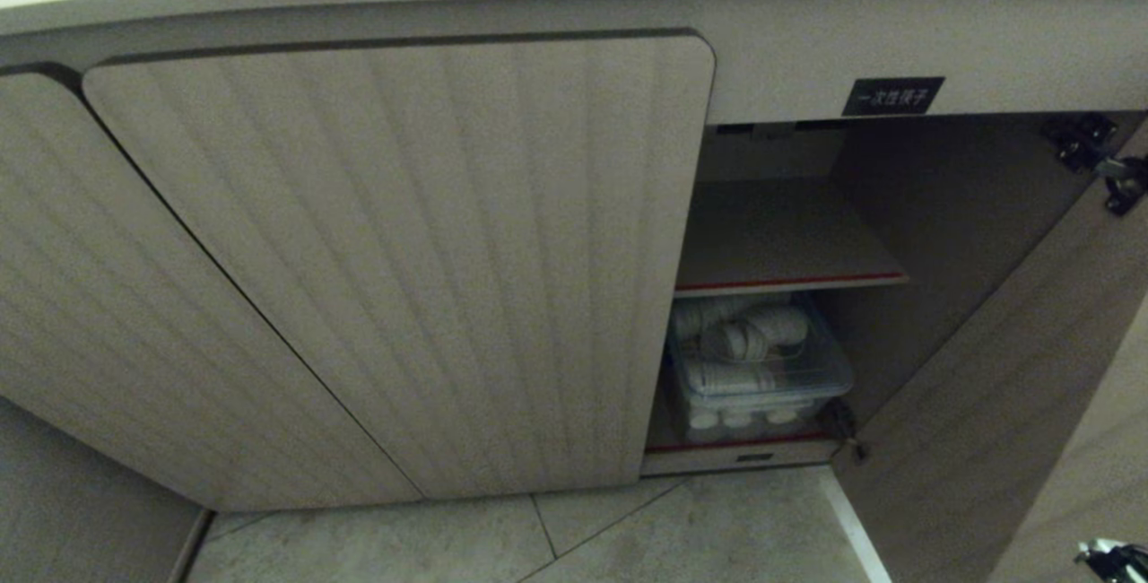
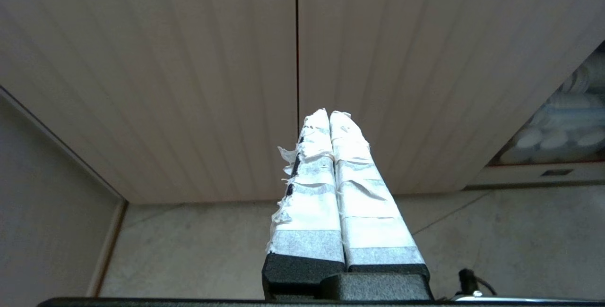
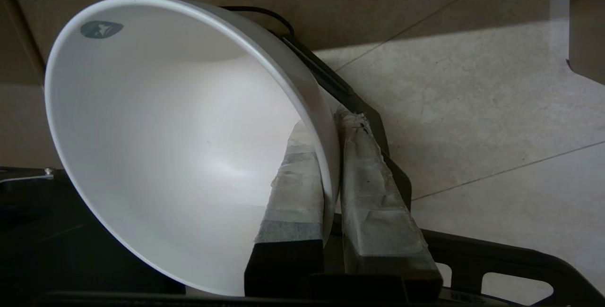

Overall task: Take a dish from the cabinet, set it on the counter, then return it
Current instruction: Put it back into the cabinet

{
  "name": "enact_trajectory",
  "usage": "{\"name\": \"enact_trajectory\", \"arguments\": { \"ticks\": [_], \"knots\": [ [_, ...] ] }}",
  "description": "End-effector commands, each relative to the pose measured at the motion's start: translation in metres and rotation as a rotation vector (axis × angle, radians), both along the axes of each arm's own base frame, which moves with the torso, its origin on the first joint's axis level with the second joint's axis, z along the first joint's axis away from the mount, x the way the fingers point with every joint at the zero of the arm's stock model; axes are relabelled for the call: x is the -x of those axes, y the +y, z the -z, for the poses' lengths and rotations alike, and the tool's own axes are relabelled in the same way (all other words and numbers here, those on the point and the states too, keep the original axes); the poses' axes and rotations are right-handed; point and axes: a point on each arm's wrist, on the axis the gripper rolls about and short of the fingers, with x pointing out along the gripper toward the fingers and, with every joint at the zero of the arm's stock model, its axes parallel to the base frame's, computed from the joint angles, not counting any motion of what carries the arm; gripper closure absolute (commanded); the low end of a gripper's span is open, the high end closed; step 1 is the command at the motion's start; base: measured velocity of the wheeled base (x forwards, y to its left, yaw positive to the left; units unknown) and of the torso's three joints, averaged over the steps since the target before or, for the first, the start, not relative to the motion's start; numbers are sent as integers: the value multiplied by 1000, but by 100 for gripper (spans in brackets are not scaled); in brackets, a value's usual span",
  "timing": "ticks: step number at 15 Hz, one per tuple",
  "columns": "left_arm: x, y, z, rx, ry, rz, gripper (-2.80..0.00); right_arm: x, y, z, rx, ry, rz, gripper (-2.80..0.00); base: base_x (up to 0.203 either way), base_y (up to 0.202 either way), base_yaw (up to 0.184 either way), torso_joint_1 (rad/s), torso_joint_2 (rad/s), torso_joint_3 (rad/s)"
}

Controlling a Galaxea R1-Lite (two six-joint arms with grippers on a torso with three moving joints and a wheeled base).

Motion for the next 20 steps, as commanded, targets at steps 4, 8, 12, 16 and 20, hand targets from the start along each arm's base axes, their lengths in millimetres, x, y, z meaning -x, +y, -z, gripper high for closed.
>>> {"name": "enact_trajectory", "arguments": {
  "ticks": [4,8,12,16,20],
  "knots": [
    [0,0,0,1,-2,-1,0,0,0,0,-1,2,1,0,0,0,0,-50,305,255],
    [0,0,0,1,-1,-1,0,-1,0,0,-1,7,2,0,0,0,0,-3,39,32],
    [0,0,0,1,0,-1,0,-1,0,1,0,8,2,0,0,0,0,0,0,0],
    [0,0,0,1,-2,-1,0,-1,0,0,-1,5,2,0,0,0,0,0,0,0],
    [0,0,0,1,-2,-1,0,-2,0,-1,-3,-14,2,0,0,0,0,0,0,0]
  ]
}}
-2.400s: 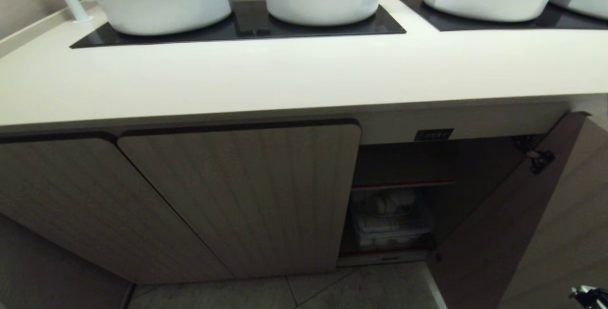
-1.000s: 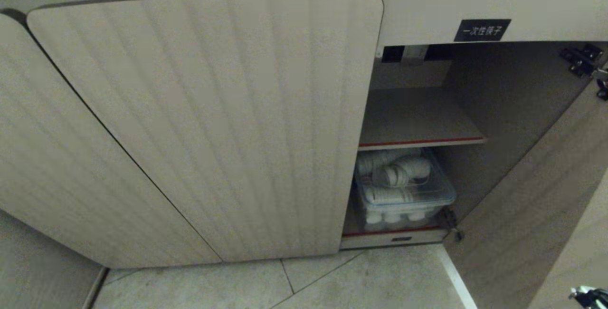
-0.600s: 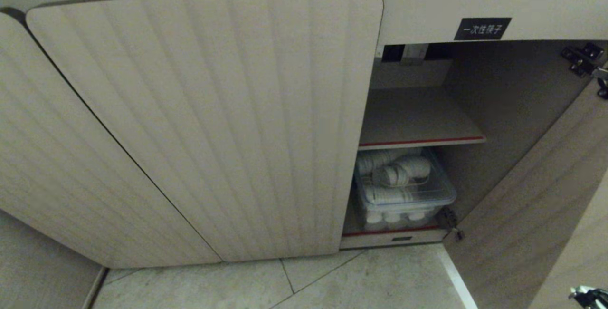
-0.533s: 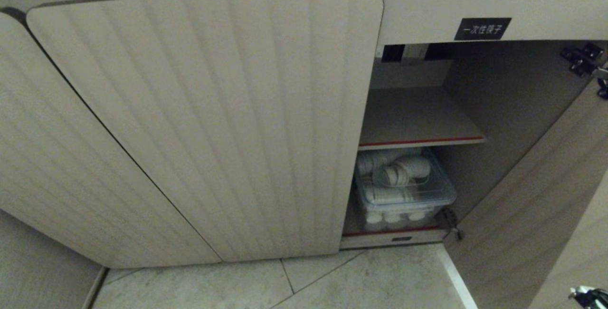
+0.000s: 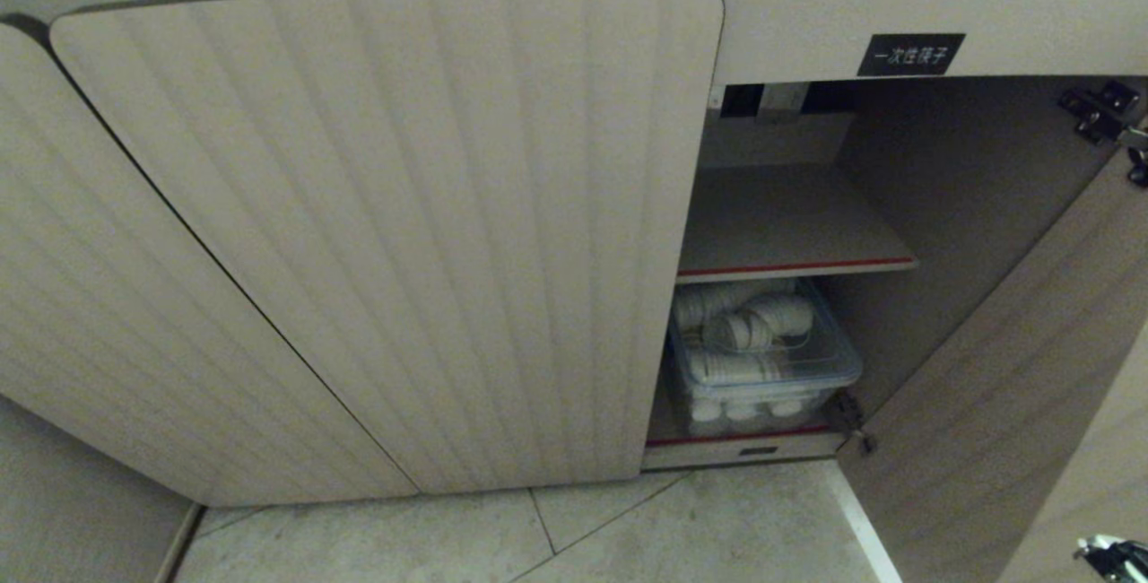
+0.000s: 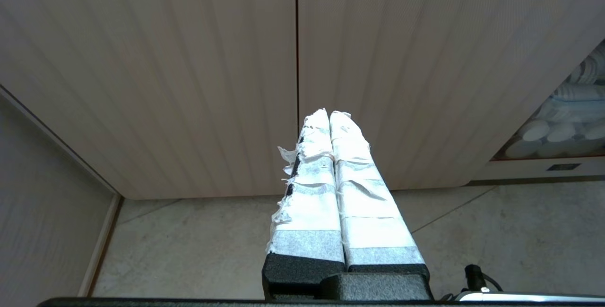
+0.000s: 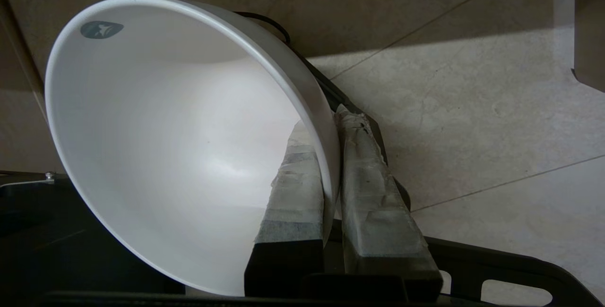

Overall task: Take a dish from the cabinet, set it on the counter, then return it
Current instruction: Put it back into the cabinet

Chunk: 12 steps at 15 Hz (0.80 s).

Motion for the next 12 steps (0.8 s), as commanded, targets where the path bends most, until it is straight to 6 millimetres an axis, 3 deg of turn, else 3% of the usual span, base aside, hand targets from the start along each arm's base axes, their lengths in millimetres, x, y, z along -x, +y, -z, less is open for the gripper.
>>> {"name": "enact_trajectory", "arguments": {
  "ticks": [1,12],
  "knots": [
    [0,0,0,1,-2,-1,0,0,0,-1,-4,-7,1,0,0,0,0,0,0,0],
    [0,0,0,1,-2,-1,0,-1,0,-2,3,-38,14,0,0,0,0,0,0,0]
  ]
}}
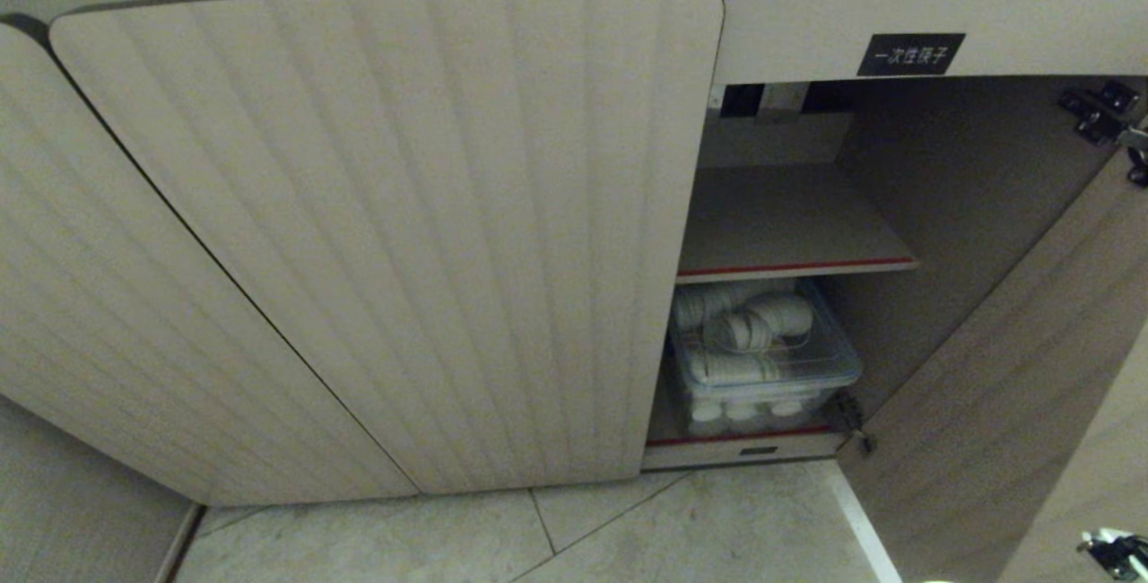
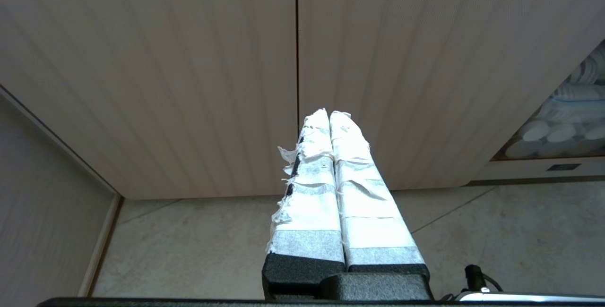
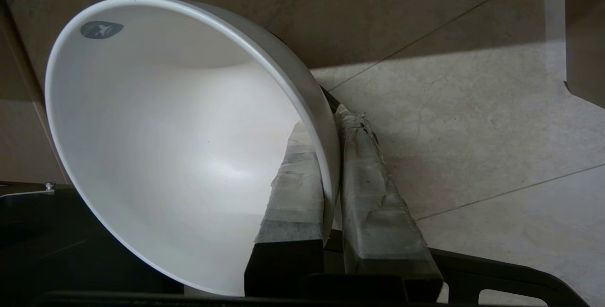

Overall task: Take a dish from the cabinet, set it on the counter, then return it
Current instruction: Put it back into the cabinet

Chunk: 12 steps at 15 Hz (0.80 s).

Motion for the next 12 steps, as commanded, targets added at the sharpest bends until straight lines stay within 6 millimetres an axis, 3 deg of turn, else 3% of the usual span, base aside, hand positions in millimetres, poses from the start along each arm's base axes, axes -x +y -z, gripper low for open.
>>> {"name": "enact_trajectory", "arguments": {
  "ticks": [1,12],
  "knots": [
    [0,0,0,1,0,-2,0,1,0,-1,-1,-11,8,0,0,0,0,0,0,0],
    [0,0,0,1,-1,-1,0,2,-2,2,21,23,30,0,0,0,0,0,0,0]
  ]
}}
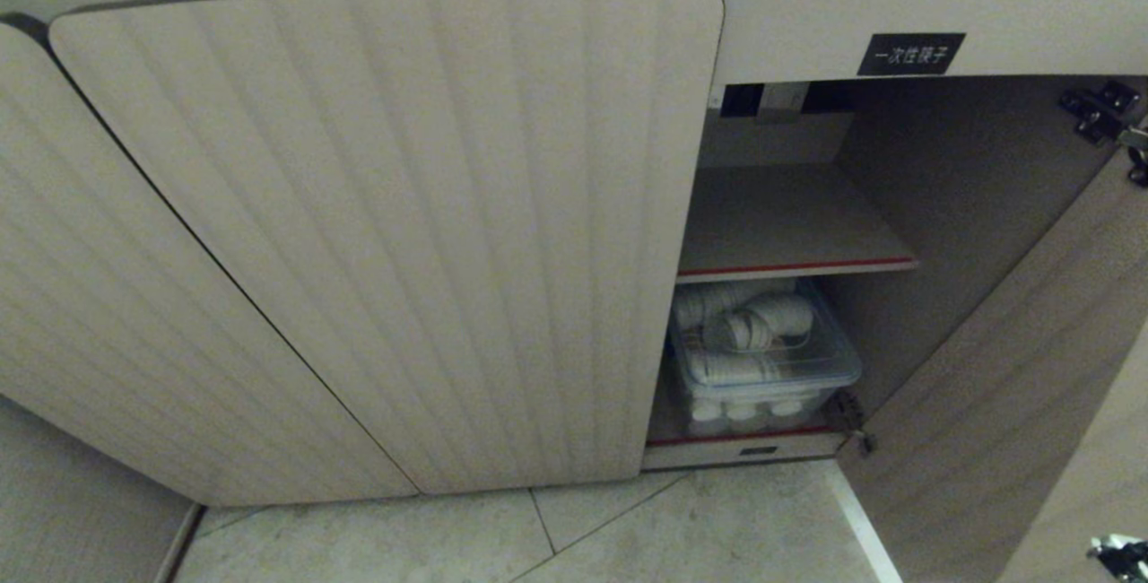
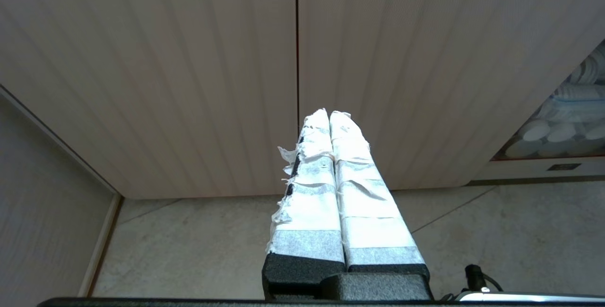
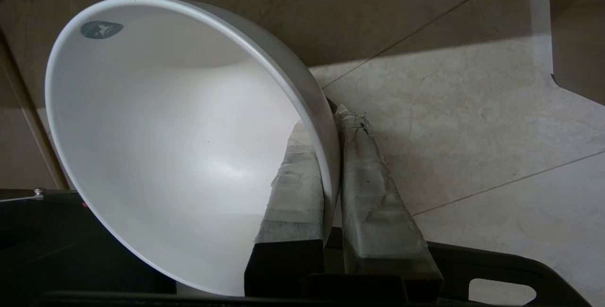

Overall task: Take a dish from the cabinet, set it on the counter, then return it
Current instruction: Put it back into the cabinet

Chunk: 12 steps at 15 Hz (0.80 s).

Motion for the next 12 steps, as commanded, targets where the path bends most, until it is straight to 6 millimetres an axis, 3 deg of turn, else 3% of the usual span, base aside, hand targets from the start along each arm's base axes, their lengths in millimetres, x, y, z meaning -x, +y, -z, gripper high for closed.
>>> {"name": "enact_trajectory", "arguments": {
  "ticks": [1,12],
  "knots": [
    [0,0,0,1,-2,0,0,-3,0,1,2,18,9,0,0,0,0,0,0,0],
    [0,0,0,1,-1,0,0,-17,3,4,10,70,45,0,0,0,0,0,0,0]
  ]
}}
